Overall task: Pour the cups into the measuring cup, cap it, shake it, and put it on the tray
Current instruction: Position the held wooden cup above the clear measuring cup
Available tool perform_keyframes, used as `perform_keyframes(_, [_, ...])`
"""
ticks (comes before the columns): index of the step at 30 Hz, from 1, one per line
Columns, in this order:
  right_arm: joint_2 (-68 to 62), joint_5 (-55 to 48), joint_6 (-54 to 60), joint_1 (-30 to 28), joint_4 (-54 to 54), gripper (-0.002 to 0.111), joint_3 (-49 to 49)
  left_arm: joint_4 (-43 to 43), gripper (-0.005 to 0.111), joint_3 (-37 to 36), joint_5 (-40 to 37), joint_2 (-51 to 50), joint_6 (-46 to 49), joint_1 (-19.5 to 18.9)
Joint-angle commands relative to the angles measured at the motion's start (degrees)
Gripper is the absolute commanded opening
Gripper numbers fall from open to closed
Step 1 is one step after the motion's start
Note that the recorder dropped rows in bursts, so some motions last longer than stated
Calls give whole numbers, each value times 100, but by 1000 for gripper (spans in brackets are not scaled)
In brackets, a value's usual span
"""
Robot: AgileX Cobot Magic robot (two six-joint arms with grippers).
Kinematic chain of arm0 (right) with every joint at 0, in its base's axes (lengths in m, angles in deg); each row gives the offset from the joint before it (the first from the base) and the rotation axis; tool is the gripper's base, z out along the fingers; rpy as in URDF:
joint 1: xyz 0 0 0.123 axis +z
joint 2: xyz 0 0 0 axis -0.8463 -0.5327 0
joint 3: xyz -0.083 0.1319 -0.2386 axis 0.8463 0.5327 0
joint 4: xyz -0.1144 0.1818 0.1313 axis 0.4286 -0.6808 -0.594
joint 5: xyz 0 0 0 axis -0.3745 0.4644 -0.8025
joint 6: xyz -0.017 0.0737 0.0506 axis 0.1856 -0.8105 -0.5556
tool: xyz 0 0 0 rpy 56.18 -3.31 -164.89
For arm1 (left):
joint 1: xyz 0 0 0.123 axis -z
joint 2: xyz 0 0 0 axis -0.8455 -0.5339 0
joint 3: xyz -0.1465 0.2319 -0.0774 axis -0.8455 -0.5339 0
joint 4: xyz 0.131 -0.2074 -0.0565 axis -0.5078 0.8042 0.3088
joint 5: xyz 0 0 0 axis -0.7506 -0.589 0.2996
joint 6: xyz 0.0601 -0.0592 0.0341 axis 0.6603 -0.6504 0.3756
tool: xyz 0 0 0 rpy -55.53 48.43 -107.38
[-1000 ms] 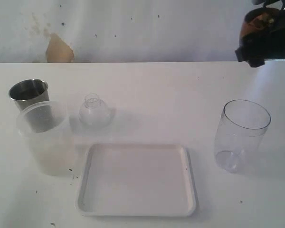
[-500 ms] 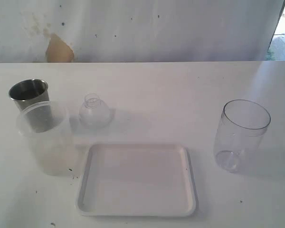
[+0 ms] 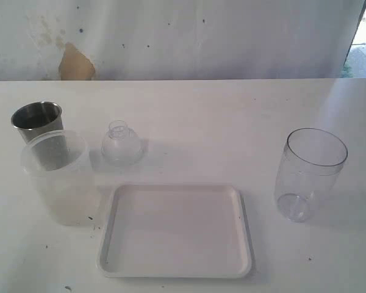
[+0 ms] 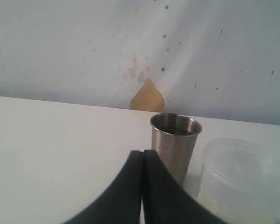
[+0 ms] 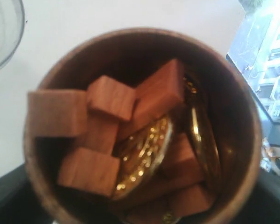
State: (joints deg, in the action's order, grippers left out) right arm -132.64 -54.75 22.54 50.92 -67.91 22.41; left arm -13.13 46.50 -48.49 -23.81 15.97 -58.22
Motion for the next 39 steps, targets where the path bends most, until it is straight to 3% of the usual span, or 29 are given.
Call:
perform_keyframes(1, [46, 311, 369, 141, 256, 0, 18, 30, 0, 3, 79, 26, 4, -11])
perform_keyframes(20, [-696, 800, 369, 624, 1526, 0, 18, 30, 0, 3, 79, 26, 4, -11])
perform_keyframes(34, [-743, 1110, 406, 674, 1790, 0, 18, 30, 0, 3, 79, 26, 4, -11])
perform_keyframes(39, [-743, 1000, 894, 821, 1798, 0, 18, 30, 0, 3, 79, 26, 4, -11])
